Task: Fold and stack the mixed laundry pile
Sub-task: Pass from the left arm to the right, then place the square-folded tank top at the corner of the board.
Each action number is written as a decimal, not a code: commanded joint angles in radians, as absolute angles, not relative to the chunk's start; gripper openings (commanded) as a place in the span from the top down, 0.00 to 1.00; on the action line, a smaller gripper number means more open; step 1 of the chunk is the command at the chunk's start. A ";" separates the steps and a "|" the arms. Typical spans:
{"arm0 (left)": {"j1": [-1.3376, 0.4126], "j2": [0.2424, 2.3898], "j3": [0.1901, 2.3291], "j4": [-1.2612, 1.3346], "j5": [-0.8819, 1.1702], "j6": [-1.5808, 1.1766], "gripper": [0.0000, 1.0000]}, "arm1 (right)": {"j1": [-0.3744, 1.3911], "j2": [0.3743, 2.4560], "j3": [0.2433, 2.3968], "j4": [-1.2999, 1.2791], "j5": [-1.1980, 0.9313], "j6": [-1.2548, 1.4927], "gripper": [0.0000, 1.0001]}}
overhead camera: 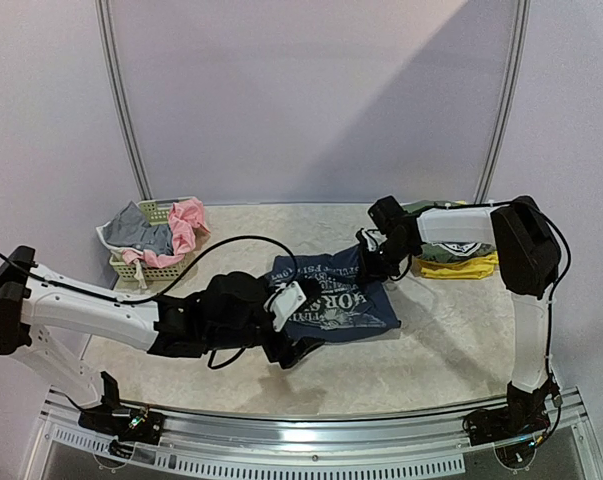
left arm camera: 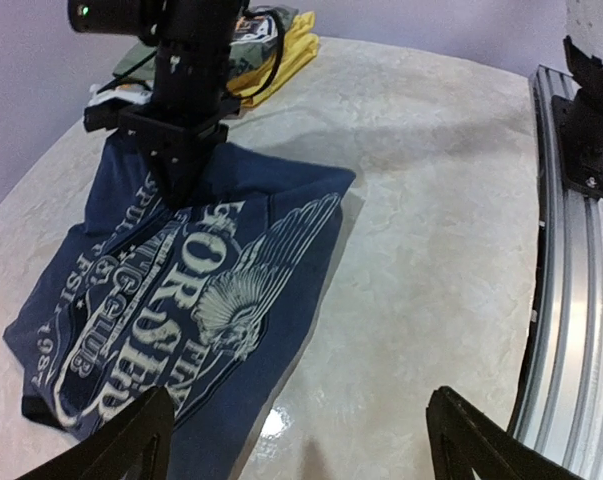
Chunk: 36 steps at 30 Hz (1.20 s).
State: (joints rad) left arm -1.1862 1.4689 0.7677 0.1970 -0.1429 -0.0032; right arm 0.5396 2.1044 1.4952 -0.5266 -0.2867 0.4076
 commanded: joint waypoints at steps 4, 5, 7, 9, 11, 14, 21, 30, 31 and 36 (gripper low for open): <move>-1.164 1.405 0.670 0.185 -0.275 -0.074 0.10 | 0.528 2.029 1.636 -0.728 0.010 0.230 1.00; -1.164 1.403 0.662 0.188 -0.281 -0.075 0.10 | 0.526 2.029 1.662 -0.749 0.058 0.222 1.00; -1.164 1.398 0.649 0.195 -0.300 -0.078 0.10 | 0.527 2.036 1.715 -0.798 0.133 0.203 1.00; -1.163 1.392 0.636 0.191 -0.322 -0.081 0.10 | 0.526 2.046 1.761 -0.838 0.185 0.191 1.00; -1.163 1.377 0.622 0.187 -0.340 -0.083 0.10 | 0.525 2.051 1.798 -0.866 0.230 0.174 1.00; -1.159 1.338 0.596 0.189 -0.352 -0.086 0.10 | 0.525 2.055 1.861 -0.914 0.306 0.150 1.00; -1.148 1.272 0.543 0.201 -0.370 -0.095 0.10 | 0.512 2.081 2.000 -1.008 0.409 0.092 1.00; -1.144 1.246 0.518 0.210 -0.369 -0.095 0.10 | 0.472 2.080 2.127 -1.088 0.483 0.024 1.00; -1.144 1.247 0.517 0.211 -0.368 -0.094 0.10 | 0.464 2.082 2.148 -1.101 0.478 0.022 1.00; -1.144 1.252 0.513 0.222 -0.364 -0.091 0.10 | 0.436 2.082 2.223 -1.152 0.479 0.011 1.00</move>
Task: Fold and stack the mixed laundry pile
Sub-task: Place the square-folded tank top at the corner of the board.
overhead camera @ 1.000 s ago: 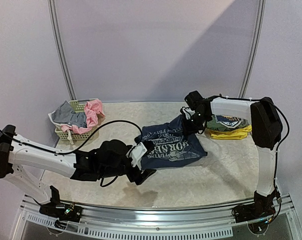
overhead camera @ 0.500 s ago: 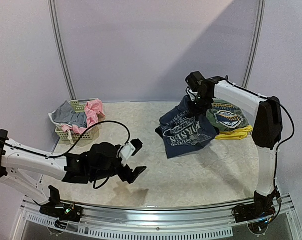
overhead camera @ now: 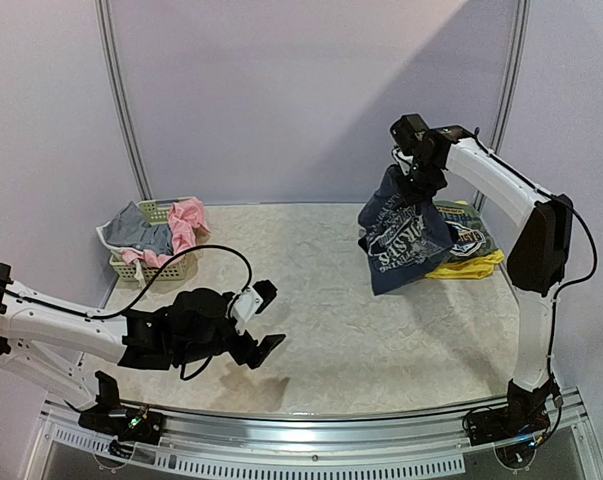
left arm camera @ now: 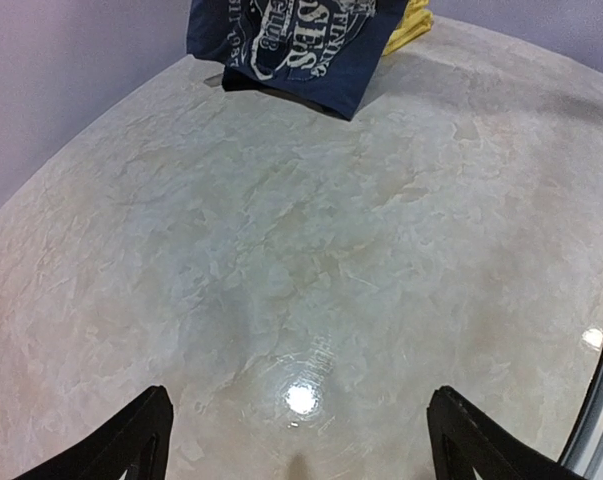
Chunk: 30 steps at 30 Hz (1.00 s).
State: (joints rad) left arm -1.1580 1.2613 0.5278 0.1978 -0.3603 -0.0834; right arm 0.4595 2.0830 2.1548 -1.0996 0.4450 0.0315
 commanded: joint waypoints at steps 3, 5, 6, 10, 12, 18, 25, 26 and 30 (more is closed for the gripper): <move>-1.144 1.258 0.511 0.228 -0.364 -0.088 0.10 | 0.420 2.081 2.259 -1.182 0.480 0.011 1.00; -1.144 1.261 0.511 0.230 -0.362 -0.086 0.10 | 0.405 2.075 2.272 -1.190 0.487 -0.019 1.00; -1.144 1.264 0.511 0.234 -0.363 -0.085 0.10 | 0.395 2.070 2.276 -1.192 0.488 -0.023 1.00; -1.144 1.277 0.514 0.240 -0.355 -0.082 0.10 | 0.345 2.061 2.283 -1.174 0.487 -0.041 1.00; -1.144 1.282 0.515 0.240 -0.353 -0.081 0.10 | 0.305 2.066 2.281 -1.158 0.459 -0.057 1.00; -1.144 1.291 0.521 0.241 -0.348 -0.079 0.10 | 0.199 2.117 2.282 -1.092 0.408 -0.111 1.00; -1.143 1.324 0.538 0.235 -0.348 -0.074 0.10 | 0.126 2.200 2.286 -0.998 0.412 -0.147 1.00; -1.143 1.328 0.540 0.235 -0.348 -0.073 0.10 | 0.126 2.216 2.286 -0.987 0.425 -0.160 1.00; -1.142 1.352 0.549 0.231 -0.348 -0.072 0.10 | 0.114 2.269 2.284 -0.928 0.464 -0.204 1.00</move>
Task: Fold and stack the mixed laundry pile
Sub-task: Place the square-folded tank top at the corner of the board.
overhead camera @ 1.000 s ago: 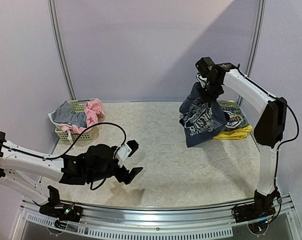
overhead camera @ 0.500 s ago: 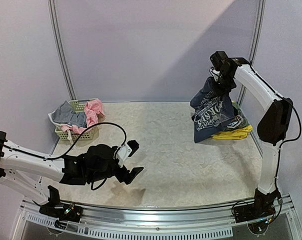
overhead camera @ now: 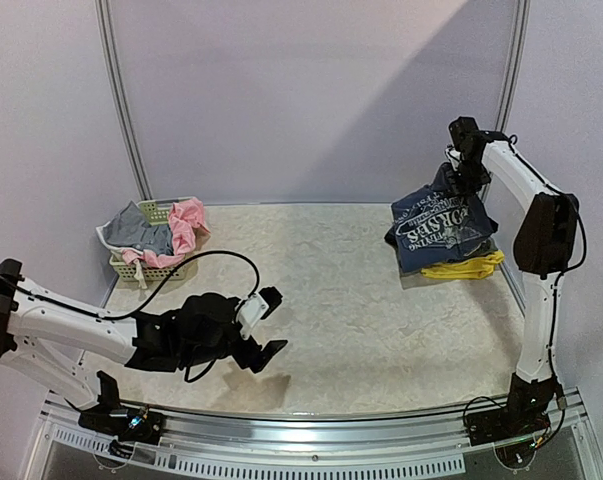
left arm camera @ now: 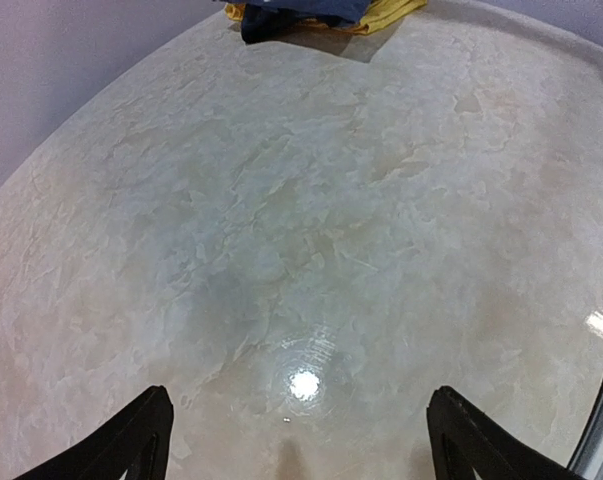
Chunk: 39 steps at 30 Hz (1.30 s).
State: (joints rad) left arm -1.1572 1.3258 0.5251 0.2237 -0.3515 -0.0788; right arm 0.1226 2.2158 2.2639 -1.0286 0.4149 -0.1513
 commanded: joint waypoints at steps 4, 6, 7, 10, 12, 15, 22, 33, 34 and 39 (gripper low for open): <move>-1.141 1.372 0.564 0.221 -0.351 -0.072 0.10 | 0.091 2.311 2.283 -0.885 0.477 -0.219 1.00; -1.141 1.378 0.569 0.214 -0.352 -0.072 0.10 | 0.078 2.325 2.283 -0.862 0.506 -0.228 1.00; -1.141 1.380 0.570 0.213 -0.352 -0.073 0.10 | 0.074 2.333 2.283 -0.850 0.526 -0.233 1.00; -1.140 1.387 0.576 0.207 -0.353 -0.074 0.10 | 0.062 2.343 2.281 -0.826 0.538 -0.251 1.00; -1.140 1.390 0.581 0.201 -0.355 -0.074 0.10 | 0.058 2.344 2.271 -0.811 0.534 -0.262 1.00; -1.140 1.393 0.585 0.196 -0.357 -0.074 0.11 | 0.055 2.352 2.263 -0.793 0.536 -0.284 1.00; -1.140 1.404 0.595 0.184 -0.357 -0.079 0.11 | 0.050 2.378 2.224 -0.746 0.584 -0.306 1.00; -1.140 1.405 0.601 0.172 -0.351 -0.086 0.11 | 0.043 2.399 2.206 -0.743 0.688 -0.276 0.27; -1.140 1.406 0.601 0.172 -0.350 -0.087 0.11 | 0.042 2.389 2.210 -0.746 0.687 -0.260 0.23; -1.140 1.410 0.607 0.173 -0.340 -0.087 0.11 | 0.047 2.312 2.219 -0.768 0.642 -0.158 0.14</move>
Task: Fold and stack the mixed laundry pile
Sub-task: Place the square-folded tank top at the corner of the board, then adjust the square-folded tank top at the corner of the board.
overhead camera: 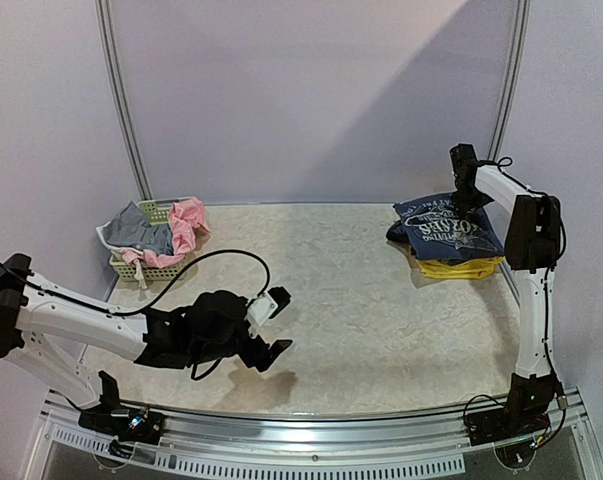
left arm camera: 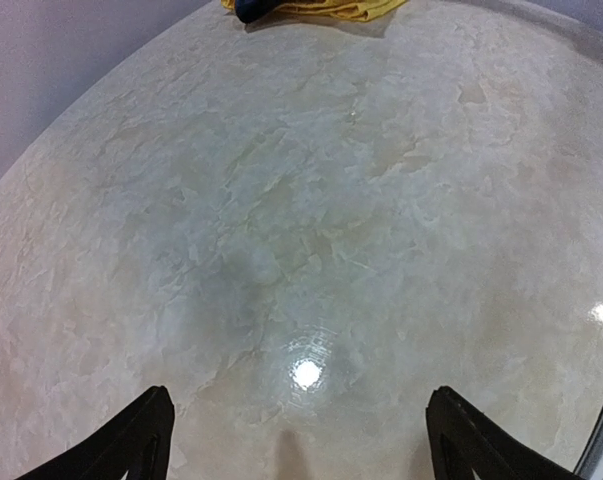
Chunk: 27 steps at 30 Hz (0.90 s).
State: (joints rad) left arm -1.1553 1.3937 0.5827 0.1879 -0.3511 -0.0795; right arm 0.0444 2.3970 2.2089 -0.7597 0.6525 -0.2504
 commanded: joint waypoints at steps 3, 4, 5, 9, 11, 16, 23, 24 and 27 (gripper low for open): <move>-1.140 1.409 0.609 0.173 -0.338 -0.091 0.11 | 0.060 2.258 2.210 -0.787 0.573 -0.084 0.10; -1.140 1.407 0.609 0.173 -0.338 -0.094 0.11 | 0.066 2.238 2.200 -0.793 0.540 -0.067 0.09; -1.140 1.407 0.609 0.173 -0.339 -0.096 0.11 | 0.072 2.223 2.184 -0.794 0.500 -0.039 0.08; -1.140 1.401 0.614 0.163 -0.336 -0.102 0.11 | 0.091 2.108 2.042 -0.740 0.301 0.064 0.05; -1.140 1.396 0.613 0.159 -0.333 -0.106 0.11 | 0.095 2.054 1.940 -0.690 0.187 0.109 0.08; -1.140 1.387 0.607 0.161 -0.327 -0.111 0.11 | 0.114 1.936 1.712 -0.588 -0.067 0.219 0.28; -1.140 1.405 0.614 0.167 -0.310 -0.113 0.11 | 0.138 1.856 1.426 -0.471 -0.203 0.315 0.53; -1.140 1.410 0.618 0.166 -0.307 -0.112 0.11 | 0.138 1.855 1.404 -0.460 -0.208 0.326 0.56; -1.140 1.422 0.623 0.167 -0.299 -0.112 0.11 | 0.138 1.868 1.379 -0.454 -0.205 0.352 0.62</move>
